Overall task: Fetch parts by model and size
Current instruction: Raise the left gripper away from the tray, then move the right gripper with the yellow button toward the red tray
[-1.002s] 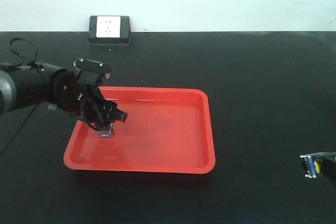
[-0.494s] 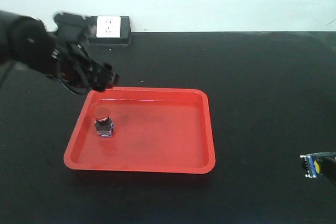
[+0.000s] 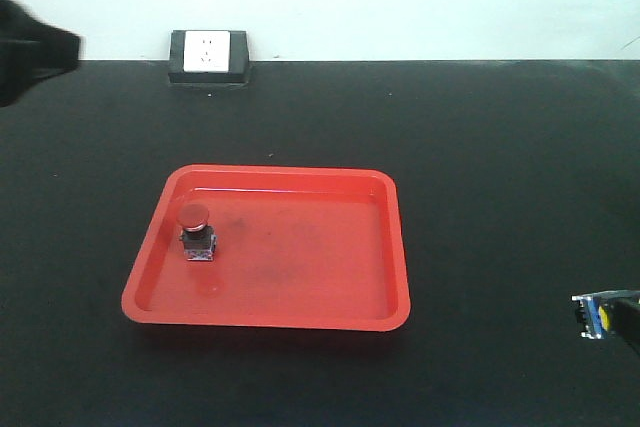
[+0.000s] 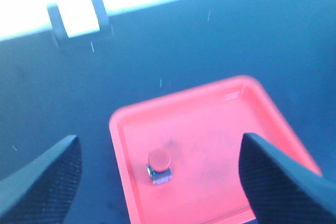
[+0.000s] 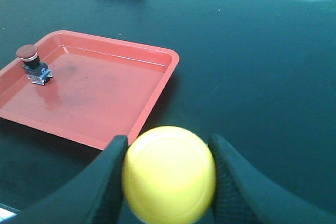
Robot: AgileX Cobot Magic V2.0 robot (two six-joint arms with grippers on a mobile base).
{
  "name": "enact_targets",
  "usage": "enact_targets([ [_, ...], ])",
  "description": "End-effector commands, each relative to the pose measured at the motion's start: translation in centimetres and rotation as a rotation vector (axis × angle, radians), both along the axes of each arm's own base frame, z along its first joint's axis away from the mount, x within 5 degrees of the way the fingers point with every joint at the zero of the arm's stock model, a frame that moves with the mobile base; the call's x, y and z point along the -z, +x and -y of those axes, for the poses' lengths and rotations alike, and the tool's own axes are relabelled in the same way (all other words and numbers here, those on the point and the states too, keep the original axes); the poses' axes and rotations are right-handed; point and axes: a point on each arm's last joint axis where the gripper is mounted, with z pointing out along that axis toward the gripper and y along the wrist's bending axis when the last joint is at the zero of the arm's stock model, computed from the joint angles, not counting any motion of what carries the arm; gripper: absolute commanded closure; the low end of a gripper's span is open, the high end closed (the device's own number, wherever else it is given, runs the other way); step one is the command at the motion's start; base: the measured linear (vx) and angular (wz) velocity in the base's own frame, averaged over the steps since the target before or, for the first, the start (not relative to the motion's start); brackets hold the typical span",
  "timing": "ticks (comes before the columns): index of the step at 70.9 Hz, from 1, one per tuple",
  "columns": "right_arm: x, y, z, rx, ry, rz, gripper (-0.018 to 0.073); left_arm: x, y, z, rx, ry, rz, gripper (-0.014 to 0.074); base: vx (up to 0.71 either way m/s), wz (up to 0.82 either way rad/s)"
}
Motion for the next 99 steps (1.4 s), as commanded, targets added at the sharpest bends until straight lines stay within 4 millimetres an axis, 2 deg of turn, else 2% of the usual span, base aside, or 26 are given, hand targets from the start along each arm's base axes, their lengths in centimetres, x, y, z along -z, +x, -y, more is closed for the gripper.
enact_targets([
  [1,-1.5,0.4,-0.1,0.002,0.020,0.093,0.0568,-1.2,-3.1,-0.9,0.009,-0.054,0.134,0.0009,0.00,0.00],
  [12,-1.5,0.4,-0.1,0.002,0.021,0.094,0.0568,0.8,-7.5,-2.5,0.010,-0.080,0.197,0.0009,0.00,0.00],
  [26,-1.5,0.4,-0.1,0.002,0.021,0.094,0.0568,4.9,-12.5,-4.2,0.018,-0.125,0.259,0.0009,0.00,0.00],
  [42,-1.5,0.3,-0.1,0.001,0.022,0.093,0.0568,9.8,-16.0,-5.5,0.018,-0.140,0.299,0.0009,0.00,0.00],
  [53,-1.5,0.3,-0.2,-0.004,0.049,0.083,0.0568,12.2,-16.7,-5.7,0.018,-0.141,0.302,0.0009,0.00,0.00],
  [64,-1.5,0.3,-0.2,-0.003,0.044,0.085,0.0568,13.9,-16.3,-5.6,0.018,-0.125,0.259,0.0009,0.00,0.00],
  [86,-1.7,0.4,-0.3,-0.007,0.067,0.092,0.0568,14.4,-16.1,-5.5,0.017,-0.119,0.243,0.0009,0.00,0.00],
  [92,-1.8,0.9,-0.6,-0.008,0.067,0.069,0.0568,14.4,-16.1,-5.5,0.017,-0.119,0.243,0.0009,0.00,0.00],
  [99,-2.2,2.5,-1.2,-0.009,0.046,0.023,0.0565,14.4,-16.1,-5.5,0.017,-0.118,0.243,0.0009,0.00,0.00],
])
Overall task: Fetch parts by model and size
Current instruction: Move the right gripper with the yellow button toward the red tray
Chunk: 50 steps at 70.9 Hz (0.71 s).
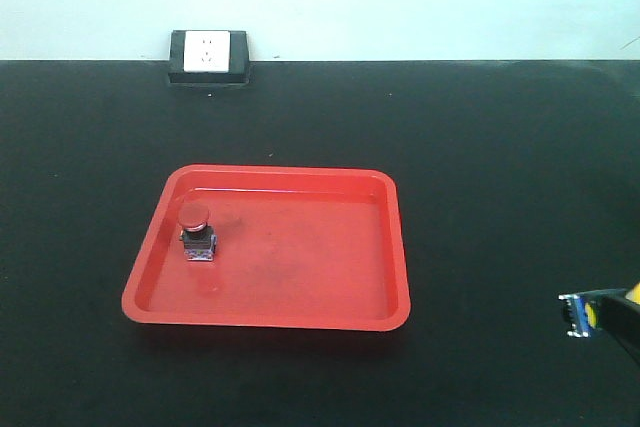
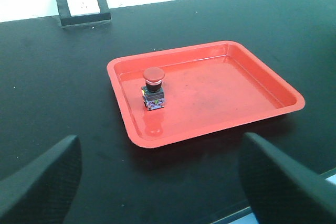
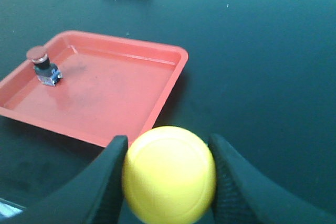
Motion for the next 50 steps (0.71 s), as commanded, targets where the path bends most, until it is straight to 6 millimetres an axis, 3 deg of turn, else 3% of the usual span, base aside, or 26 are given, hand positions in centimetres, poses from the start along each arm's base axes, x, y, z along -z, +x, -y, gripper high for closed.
enact_targets([
  [1,-2.1,1.8,-0.6,0.002,0.014,0.068,0.0565,-1.3,0.2,0.1,0.008,-0.034,0.075,0.0009,0.00,0.00],
  [21,-3.3,8.9,-3.3,-0.027,-0.068,-0.055,0.0559,-1.3,0.2,0.1,0.009,-0.036,0.074,0.0009,0.00,0.00],
  [35,-2.7,14.6,-5.5,-0.031,-0.085,-0.134,0.0554,-1.2,0.2,0.1,0.009,-0.036,0.073,0.0009,0.00,0.00],
  [50,-1.8,19.2,-8.3,-0.069,-0.102,-0.188,0.0548,-1.2,0.2,0.1,0.009,-0.036,0.073,0.0009,0.00,0.00],
])
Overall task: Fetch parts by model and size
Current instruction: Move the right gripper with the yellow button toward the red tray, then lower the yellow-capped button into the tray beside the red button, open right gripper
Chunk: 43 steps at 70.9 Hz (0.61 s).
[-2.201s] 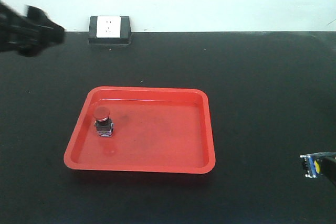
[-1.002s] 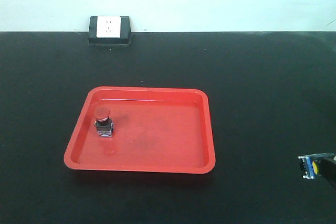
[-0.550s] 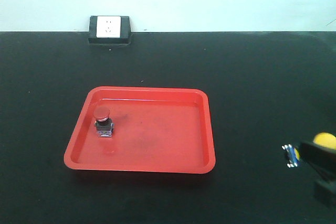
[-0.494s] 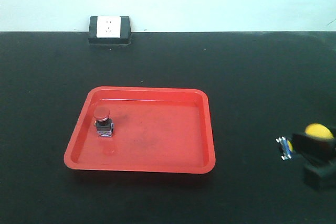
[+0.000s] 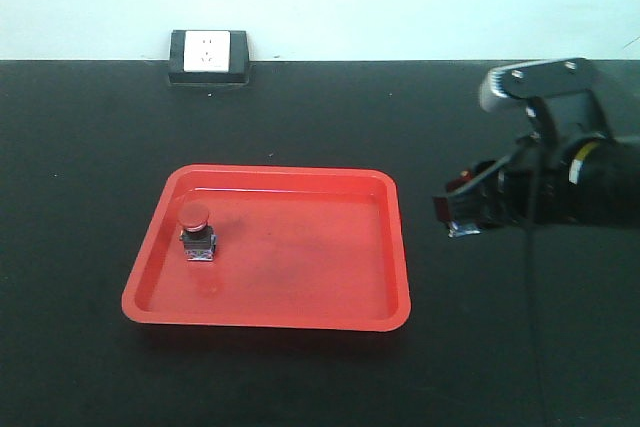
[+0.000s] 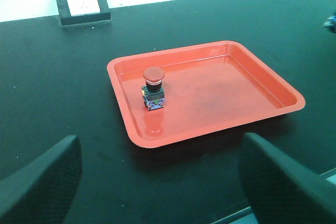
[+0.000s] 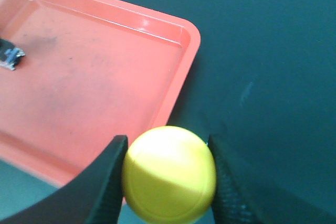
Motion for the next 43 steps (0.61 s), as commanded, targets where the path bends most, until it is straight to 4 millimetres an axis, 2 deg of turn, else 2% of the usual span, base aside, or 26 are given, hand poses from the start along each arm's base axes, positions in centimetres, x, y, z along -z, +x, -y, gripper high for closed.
enact_targets([
  [1,-2.0,1.9,-1.4,-0.020,0.046,0.107,0.0548,-1.2,0.2,0.1,0.009,-0.036,0.073,0.0009,0.00,0.00],
  [16,-0.1,6.1,-5.6,-0.071,0.043,0.046,0.0540,-1.2,0.2,0.1,0.009,-0.036,0.073,0.0009,0.00,0.00],
  [31,3.1,9.7,-7.4,-0.022,0.061,-0.037,0.0515,-1.2,0.2,0.1,0.009,-0.036,0.073,0.0009,0.00,0.00],
  [43,6.0,11.0,-8.1,-0.013,0.051,-0.093,0.0496,-1.2,0.2,0.1,0.009,-0.036,0.073,0.0009,0.00,0.00],
])
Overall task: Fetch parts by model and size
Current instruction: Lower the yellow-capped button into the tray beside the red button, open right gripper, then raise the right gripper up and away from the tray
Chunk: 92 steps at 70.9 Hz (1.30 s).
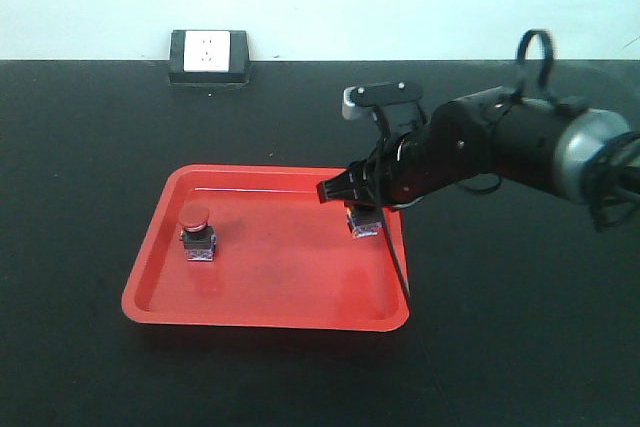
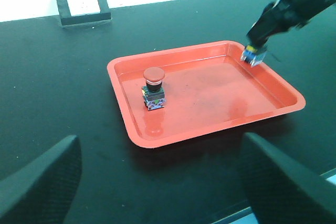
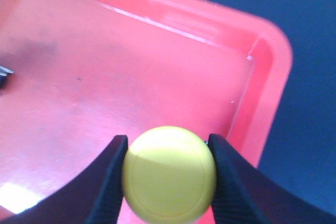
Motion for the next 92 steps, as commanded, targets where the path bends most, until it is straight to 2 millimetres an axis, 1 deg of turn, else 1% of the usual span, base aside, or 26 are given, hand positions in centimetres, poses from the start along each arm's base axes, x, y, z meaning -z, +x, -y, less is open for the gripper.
enact_targets([
  [1,-1.9,0.9,-0.3,0.014,0.058,0.096,0.0494,-1.2,0.2,0.1,0.009,-0.036,0.073,0.0009,0.00,0.00],
  [13,0.2,1.4,-0.6,0.018,0.045,0.053,0.0461,-1.2,0.2,0.1,0.009,-0.036,0.073,0.0009,0.00,0.00],
  [19,0.9,1.5,-0.7,0.022,0.044,0.035,0.0412,-1.2,0.3,0.2,0.009,-0.036,0.073,0.0009,0.00,0.00],
  [25,1.0,1.5,-0.7,0.022,0.044,0.033,0.0323,-1.1,0.3,0.2,0.009,-0.035,0.069,0.0009,0.00,0.00],
  [35,0.8,1.4,-0.7,0.048,0.057,0.016,0.0128,-1.1,0.3,0.2,0.009,-0.035,0.069,0.0009,0.00,0.00],
  [40,0.4,1.2,-0.6,0.059,0.066,0.015,0.0045,-1.1,0.3,0.2,0.009,-0.035,0.069,0.0009,0.00,0.00],
  [45,-0.4,1.0,-0.4,0.055,0.065,0.027,-0.0009,-1.1,0.3,0.2,0.009,-0.035,0.069,0.0009,0.00,0.00],
  [49,-1.4,0.7,-0.3,0.051,0.067,0.041,-0.0041,-1.1,0.3,0.2,0.009,-0.035,0.069,0.0009,0.00,0.00],
  [54,-2.9,0.2,0.0,0.047,0.074,0.064,-0.0054,-1.1,0.3,0.2,0.009,-0.035,0.069,0.0009,0.00,0.00],
  [67,-8.6,-2.6,1.5,0.026,0.088,0.157,-0.0032,-1.1,0.3,0.2,0.009,-0.035,0.069,0.0009,0.00,0.00],
  [70,-10.3,-3.6,2.0,0.021,0.090,0.189,-0.0022,-1.1,0.3,0.2,0.009,-0.035,0.069,0.0009,0.00,0.00],
  [74,-12.0,-4.6,2.6,0.018,0.091,0.225,-0.0013,-1.1,0.3,0.2,0.009,-0.035,0.069,0.0009,0.00,0.00],
  [75,-12.8,-5.1,2.9,0.017,0.094,0.241,-0.0009,-1.1,0.3,0.2,0.009,-0.035,0.069,0.0009,0.00,0.00],
  [79,-14.3,-6.2,3.5,0.016,0.098,0.280,-0.0001,-1.1,0.3,0.2,0.009,-0.035,0.069,0.0009,0.00,0.00],
  [81,-15.5,-7.1,4.0,0.015,0.101,0.311,0.0004,-1.1,0.3,0.2,0.009,-0.035,0.069,0.0009,0.00,0.00],
  [92,-19.9,-11.3,6.2,0.017,0.136,0.422,0.0019,-1.1,0.3,0.2,0.009,-0.035,0.069,0.0009,0.00,0.00],
])
